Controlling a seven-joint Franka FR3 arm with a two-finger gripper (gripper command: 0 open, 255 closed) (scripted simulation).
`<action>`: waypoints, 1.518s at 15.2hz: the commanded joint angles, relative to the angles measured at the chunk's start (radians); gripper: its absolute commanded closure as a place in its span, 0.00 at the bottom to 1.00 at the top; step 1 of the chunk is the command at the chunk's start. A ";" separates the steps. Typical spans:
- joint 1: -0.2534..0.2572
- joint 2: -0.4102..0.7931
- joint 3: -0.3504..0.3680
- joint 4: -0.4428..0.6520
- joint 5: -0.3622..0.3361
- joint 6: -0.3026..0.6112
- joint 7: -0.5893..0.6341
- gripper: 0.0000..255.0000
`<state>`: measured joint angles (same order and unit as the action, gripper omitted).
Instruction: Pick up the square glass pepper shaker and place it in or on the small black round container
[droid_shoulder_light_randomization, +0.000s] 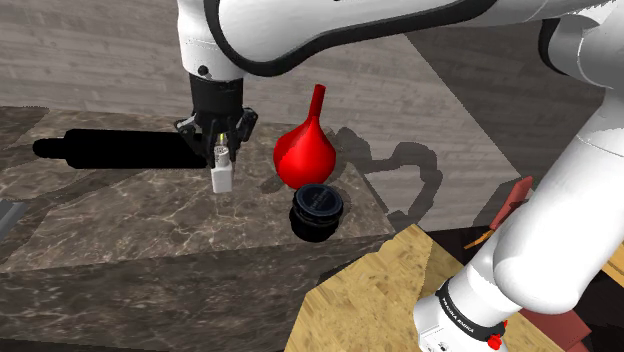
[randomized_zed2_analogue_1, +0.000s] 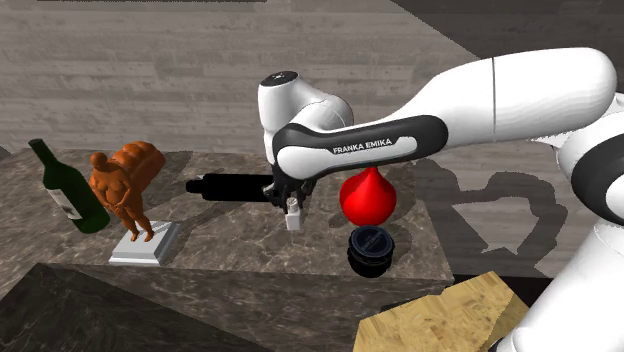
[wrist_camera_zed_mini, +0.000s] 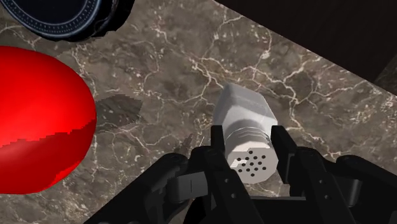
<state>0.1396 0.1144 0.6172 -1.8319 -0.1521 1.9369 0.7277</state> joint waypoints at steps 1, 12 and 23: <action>0.000 -0.007 0.001 0.020 0.006 -0.026 -0.004 1.00; -0.030 -0.113 -0.010 0.034 0.074 -0.121 -0.072 1.00; -0.057 -0.566 -0.194 -0.330 0.266 -0.157 -0.358 1.00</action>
<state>0.0809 -0.4142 0.4415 -2.1349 0.1047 1.7887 0.3930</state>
